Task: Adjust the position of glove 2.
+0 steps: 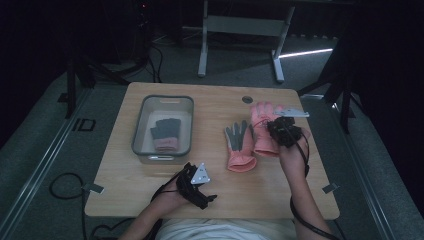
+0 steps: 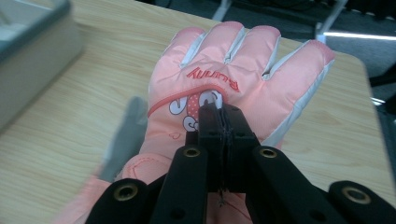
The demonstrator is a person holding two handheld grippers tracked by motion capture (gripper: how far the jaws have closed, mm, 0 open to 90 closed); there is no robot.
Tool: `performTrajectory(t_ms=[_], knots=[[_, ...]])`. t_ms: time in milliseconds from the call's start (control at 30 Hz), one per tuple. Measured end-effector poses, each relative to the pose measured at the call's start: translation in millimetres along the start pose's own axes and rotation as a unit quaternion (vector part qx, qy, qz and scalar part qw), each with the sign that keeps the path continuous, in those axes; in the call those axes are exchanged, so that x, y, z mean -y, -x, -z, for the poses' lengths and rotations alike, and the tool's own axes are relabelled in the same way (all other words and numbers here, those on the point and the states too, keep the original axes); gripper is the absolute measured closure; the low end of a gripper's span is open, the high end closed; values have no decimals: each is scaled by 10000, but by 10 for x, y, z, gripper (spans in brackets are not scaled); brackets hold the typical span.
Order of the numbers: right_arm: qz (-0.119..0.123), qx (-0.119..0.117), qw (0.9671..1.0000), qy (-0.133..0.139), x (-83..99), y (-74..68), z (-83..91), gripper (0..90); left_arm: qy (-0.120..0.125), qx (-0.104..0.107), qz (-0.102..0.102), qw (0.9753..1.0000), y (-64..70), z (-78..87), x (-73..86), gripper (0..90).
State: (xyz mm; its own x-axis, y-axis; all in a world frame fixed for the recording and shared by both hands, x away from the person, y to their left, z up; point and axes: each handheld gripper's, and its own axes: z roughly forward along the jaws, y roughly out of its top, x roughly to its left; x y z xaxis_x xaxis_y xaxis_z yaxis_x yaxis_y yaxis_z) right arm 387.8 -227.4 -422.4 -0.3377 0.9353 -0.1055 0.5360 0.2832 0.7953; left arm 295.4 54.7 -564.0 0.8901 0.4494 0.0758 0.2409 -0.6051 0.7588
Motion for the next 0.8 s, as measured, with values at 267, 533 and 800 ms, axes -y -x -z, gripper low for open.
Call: performTrajectory(t_ms=[267,533,800], knots=[[-190,-102,9998,-17,-84,-358,-83,881,8,-15,31,10000,6,-2,-6,8],[-222,-62,9995,-217,8,-514,-241,881,-20,10,4,10000,13,-2,-13,9],[-109,-158,9986,-498,139,-596,-427,880,-42,45,-72,10000,19,1,-12,9]])
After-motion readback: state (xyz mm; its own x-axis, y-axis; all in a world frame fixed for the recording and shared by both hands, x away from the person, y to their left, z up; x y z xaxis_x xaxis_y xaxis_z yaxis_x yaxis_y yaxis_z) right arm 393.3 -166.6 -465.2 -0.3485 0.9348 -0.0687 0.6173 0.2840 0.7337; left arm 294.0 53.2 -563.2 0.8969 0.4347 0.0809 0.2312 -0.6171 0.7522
